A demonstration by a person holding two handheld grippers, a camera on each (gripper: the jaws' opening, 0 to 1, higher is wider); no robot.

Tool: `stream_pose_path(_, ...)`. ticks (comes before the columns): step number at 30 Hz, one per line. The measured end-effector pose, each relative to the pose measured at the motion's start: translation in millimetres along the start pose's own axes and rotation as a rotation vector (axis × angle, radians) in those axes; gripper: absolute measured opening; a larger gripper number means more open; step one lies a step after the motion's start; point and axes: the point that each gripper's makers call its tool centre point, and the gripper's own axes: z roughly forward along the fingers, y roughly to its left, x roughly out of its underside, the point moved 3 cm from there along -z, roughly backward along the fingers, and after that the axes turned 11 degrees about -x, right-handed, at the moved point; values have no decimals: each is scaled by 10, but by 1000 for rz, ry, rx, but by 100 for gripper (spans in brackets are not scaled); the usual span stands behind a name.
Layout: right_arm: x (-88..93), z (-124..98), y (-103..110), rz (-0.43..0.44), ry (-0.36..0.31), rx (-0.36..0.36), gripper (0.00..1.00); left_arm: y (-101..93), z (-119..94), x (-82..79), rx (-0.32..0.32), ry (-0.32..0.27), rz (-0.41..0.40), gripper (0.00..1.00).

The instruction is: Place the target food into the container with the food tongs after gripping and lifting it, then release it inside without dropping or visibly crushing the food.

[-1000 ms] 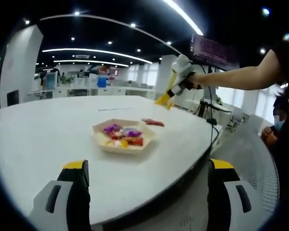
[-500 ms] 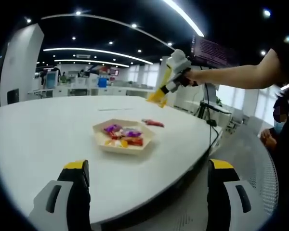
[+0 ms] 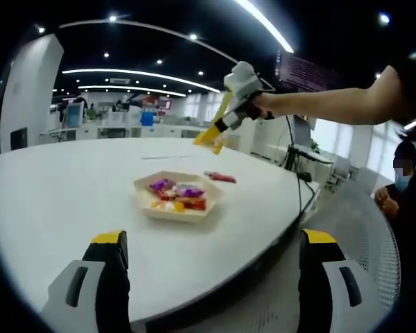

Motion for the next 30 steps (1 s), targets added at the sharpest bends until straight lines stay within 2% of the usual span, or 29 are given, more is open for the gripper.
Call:
stream_pose_path(7,-141,189,129,-15,-7,-41,22,24,4,-1,-14,0,-7,99)
stream_pose_path(18,-227,416,257,-29,3,-96,22,36,10,1,-15,5,2,99)
stream_pose_path(30,-266,453,342,-35,1,-134,25,32,13,2,-14,4,-11,99)
